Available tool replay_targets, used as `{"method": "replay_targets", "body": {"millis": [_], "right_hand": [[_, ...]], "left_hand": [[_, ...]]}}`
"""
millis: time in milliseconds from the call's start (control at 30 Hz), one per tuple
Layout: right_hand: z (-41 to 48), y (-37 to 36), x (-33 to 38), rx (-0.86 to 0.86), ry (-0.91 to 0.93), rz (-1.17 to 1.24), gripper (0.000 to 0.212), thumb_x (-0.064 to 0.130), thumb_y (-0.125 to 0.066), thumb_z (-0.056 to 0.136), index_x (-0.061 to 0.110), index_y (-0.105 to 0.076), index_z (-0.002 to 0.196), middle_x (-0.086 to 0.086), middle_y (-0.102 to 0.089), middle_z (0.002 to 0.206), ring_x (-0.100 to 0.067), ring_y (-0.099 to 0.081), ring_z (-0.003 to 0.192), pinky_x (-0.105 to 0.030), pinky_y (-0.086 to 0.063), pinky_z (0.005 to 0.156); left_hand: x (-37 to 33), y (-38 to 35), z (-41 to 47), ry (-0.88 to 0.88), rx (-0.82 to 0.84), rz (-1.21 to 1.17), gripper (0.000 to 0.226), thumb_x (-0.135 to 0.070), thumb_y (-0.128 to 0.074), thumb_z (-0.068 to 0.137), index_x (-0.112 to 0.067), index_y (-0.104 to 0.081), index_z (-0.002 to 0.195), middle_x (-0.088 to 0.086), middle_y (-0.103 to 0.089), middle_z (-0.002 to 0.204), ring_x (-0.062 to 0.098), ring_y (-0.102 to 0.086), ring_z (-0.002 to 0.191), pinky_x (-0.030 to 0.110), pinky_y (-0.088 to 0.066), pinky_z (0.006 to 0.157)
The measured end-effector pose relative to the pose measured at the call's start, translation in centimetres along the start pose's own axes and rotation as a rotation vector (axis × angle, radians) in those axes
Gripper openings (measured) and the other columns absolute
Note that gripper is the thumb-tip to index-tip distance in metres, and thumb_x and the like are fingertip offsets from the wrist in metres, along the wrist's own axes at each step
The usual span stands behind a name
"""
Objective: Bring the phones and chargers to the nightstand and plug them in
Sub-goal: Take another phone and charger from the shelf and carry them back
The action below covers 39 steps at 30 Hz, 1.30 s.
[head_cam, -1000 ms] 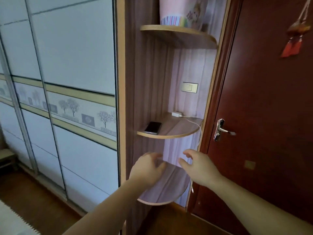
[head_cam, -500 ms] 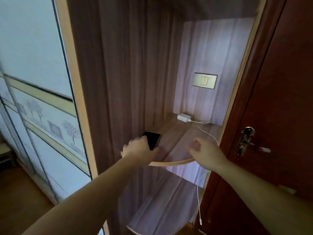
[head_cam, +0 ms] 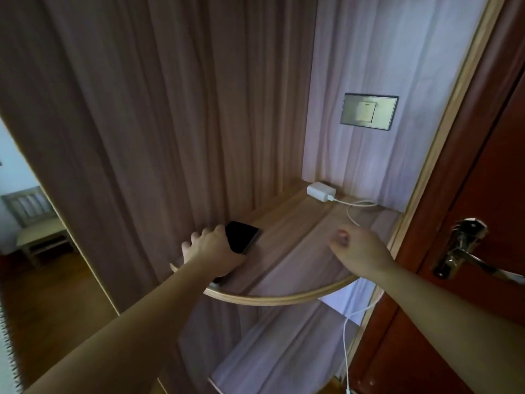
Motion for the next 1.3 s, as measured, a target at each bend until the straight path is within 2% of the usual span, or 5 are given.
{"method": "replay_targets", "body": {"millis": [267, 467, 633, 900, 1300], "right_hand": [[0.9, -1.2, 1.5, -0.010, 0.018, -0.001, 0.045, 0.032, -0.062, 0.089, 0.009, -0.059, 0.127, -0.012, -0.065, 0.124, -0.032, -0.055, 0.119, -0.036, -0.041, 0.096], [2.7, -0.1, 1.8, -0.033, 0.101, -0.071, 0.041, 0.025, -0.059, 0.091, 0.008, -0.058, 0.128, -0.016, -0.066, 0.119, -0.034, -0.058, 0.112, -0.036, -0.044, 0.090], [7.4, 0.6, 0.9, -0.128, 0.132, -0.170, 0.032, 0.023, -0.058, 0.090, 0.008, -0.065, 0.117, -0.017, -0.068, 0.109, -0.036, -0.062, 0.100, -0.036, -0.047, 0.079], [14.5, -1.6, 0.1, -0.128, 0.161, -0.195, 0.039, 0.026, -0.063, 0.086, 0.004, -0.058, 0.117, -0.021, -0.061, 0.114, -0.041, -0.057, 0.104, -0.051, -0.048, 0.088], [16.4, -2.0, 0.5, 0.006, 0.014, -0.055, 0.057, 0.033, -0.073, 0.080, 0.003, -0.053, 0.124, -0.022, -0.056, 0.124, -0.042, -0.056, 0.110, -0.049, -0.050, 0.090]], "left_hand": [[-0.3, 0.3, 0.9, -0.020, 0.053, -0.142, 0.083, -0.056, -0.078, 0.054, -0.017, -0.049, 0.122, 0.006, -0.061, 0.113, 0.030, -0.054, 0.108, 0.047, -0.051, 0.089], [-3.3, -0.4, 0.6, -0.095, 0.048, -0.195, 0.098, -0.057, -0.077, 0.057, -0.012, -0.039, 0.136, 0.013, -0.043, 0.130, 0.035, -0.045, 0.117, 0.041, -0.045, 0.093], [-6.6, -0.5, 1.3, -0.106, 0.076, -0.397, 0.101, -0.053, -0.079, 0.058, -0.011, -0.035, 0.138, 0.010, -0.035, 0.132, 0.023, -0.052, 0.093, 0.030, -0.047, 0.069], [-9.4, -1.9, 2.3, -0.069, 0.073, -0.464, 0.106, -0.055, -0.078, 0.055, -0.015, -0.031, 0.142, 0.008, -0.037, 0.136, 0.024, -0.053, 0.108, 0.028, -0.047, 0.071], [-9.2, -1.6, 1.3, -0.018, 0.070, -0.607, 0.105, -0.058, -0.075, 0.047, -0.018, -0.038, 0.138, 0.001, -0.052, 0.123, 0.018, -0.058, 0.101, 0.028, -0.054, 0.071]]}}
Point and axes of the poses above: each hand's wrist, its own z-axis towards the middle knuckle, its own y-axis out of the back of the hand, x = y × z, the point moved 2 cm from there along z, towards the middle knuckle
